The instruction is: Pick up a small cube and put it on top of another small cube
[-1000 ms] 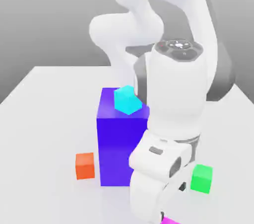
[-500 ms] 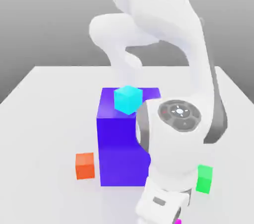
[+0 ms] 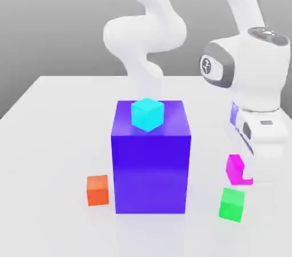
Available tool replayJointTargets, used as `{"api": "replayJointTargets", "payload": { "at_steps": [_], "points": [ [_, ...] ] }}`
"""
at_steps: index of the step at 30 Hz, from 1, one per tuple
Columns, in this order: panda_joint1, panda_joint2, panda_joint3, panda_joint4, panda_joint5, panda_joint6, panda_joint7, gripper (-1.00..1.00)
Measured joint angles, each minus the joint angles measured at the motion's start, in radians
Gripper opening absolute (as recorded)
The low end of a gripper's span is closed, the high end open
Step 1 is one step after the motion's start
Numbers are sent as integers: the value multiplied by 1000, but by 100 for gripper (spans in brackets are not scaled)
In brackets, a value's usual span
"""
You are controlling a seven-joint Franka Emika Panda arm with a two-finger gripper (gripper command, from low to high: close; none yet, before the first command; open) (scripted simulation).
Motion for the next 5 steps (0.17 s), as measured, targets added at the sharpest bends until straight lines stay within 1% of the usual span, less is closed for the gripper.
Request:
{"api": "replayJointTargets", "payload": {
  "at_steps": [1,2,5],
  "points": [
    [3,34,-6,1,-13,33,8,-100],
    [8,68,-14,2,-26,66,18,100],
    [8,68,-14,2,-26,66,18,100]
  ]
}}
